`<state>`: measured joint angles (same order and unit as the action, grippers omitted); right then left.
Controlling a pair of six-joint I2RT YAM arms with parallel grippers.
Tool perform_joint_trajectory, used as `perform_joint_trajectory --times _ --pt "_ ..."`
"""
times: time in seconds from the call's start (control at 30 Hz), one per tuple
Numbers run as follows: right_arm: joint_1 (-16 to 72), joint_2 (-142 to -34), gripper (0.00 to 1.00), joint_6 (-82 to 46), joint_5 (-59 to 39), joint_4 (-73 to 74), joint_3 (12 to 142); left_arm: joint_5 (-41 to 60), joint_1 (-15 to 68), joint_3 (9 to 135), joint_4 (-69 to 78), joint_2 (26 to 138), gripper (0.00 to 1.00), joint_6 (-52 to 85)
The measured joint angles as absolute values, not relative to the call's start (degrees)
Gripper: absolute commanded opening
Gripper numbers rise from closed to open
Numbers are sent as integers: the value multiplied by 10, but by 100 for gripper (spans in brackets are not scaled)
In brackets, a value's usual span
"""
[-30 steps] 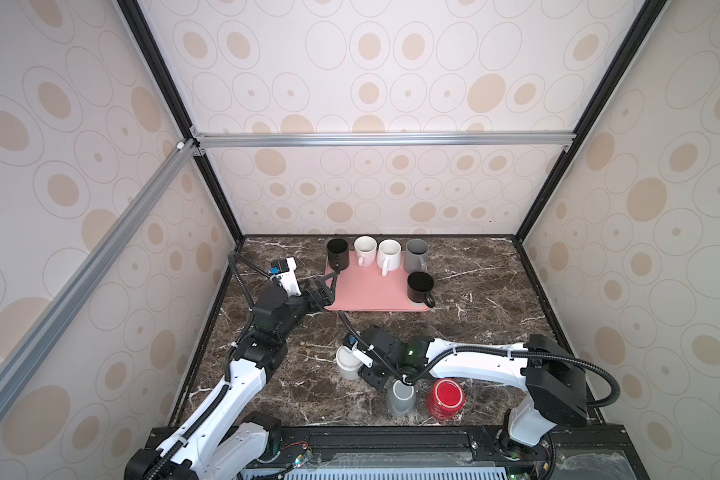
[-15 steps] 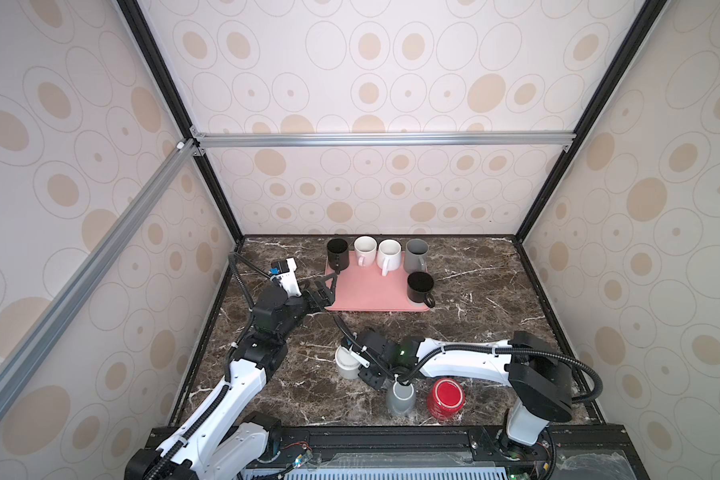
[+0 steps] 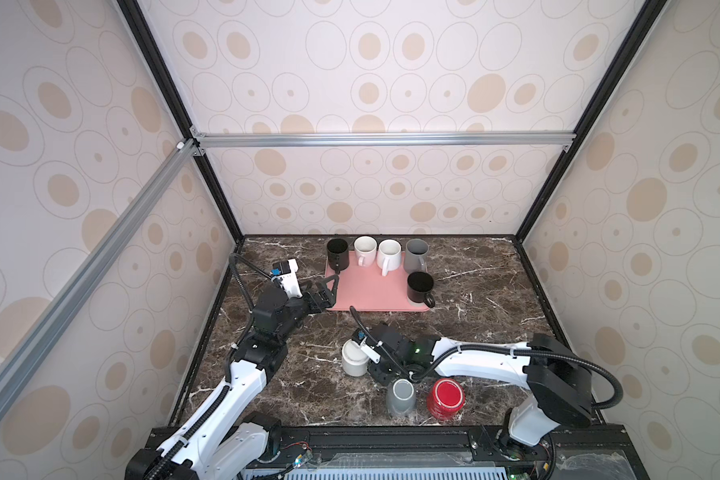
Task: Turn the mug right side up
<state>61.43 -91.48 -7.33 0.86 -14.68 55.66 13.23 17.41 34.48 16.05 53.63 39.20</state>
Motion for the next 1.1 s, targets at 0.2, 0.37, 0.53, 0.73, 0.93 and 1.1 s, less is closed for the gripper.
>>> perform_joint_trajectory --times 0.2,0.37,0.53,0.73,0.93,1.1 --pt "576 -832 0 -103 -35 -79 518 152 174 332 193 534 99 395" --pt "523 -760 0 -139 -63 -7 482 183 174 315 243 530 97 406" --pt "464 -728 0 -184 -91 88 470 242 174 300 316 543 94 433" --pt "404 -718 0 -254 -132 216 455 302 197 271 417 573 86 475" --pt "373 -717 0 -317 -164 336 432 336 245 254 508 598 70 499" --pt "372 -718 0 -360 -211 417 420 356 263 240 602 624 56 527"
